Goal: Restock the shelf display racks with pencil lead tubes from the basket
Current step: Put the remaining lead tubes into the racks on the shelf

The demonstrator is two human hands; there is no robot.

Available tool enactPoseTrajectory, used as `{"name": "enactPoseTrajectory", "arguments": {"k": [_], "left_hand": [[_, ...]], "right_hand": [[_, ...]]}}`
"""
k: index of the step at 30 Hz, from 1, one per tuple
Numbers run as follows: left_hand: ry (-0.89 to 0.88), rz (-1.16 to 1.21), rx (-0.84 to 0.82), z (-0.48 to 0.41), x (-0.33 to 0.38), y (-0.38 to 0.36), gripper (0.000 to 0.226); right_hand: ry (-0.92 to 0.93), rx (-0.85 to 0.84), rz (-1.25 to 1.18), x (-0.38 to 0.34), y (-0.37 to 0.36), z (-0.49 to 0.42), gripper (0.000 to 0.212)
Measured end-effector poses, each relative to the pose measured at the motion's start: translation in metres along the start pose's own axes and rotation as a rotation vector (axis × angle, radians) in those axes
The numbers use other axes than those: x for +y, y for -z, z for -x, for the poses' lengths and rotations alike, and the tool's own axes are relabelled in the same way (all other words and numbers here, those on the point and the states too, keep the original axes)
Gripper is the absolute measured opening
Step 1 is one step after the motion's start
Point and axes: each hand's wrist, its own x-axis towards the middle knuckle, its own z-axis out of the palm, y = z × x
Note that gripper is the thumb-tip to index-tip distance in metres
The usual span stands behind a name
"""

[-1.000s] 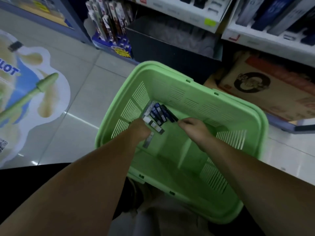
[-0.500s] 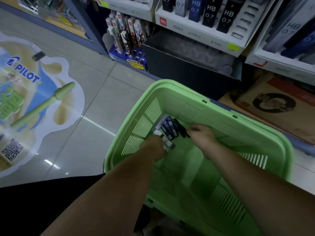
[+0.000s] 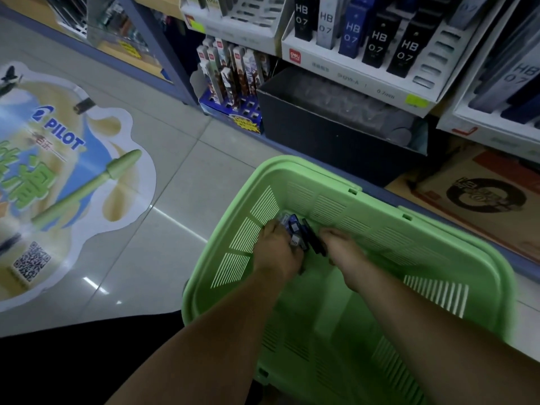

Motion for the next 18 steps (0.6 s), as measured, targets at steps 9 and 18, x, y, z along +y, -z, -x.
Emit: {"name": "enactPoseTrajectory", "arguments": {"k": [9, 18], "left_hand": [[0.181, 0.223, -0.004, -0.007, 0.001, -0.011, 0.022], [0.464, 0.789, -0.005, -0.012, -0.003, -0.015, 0.035]], "right_hand": [[-0.116, -0.077, -0.133, 0.001, -0.002, -0.021, 0.021], [-0.094, -0.126, -0.144, 0.009, -0.011, -0.028, 0.022]]}}
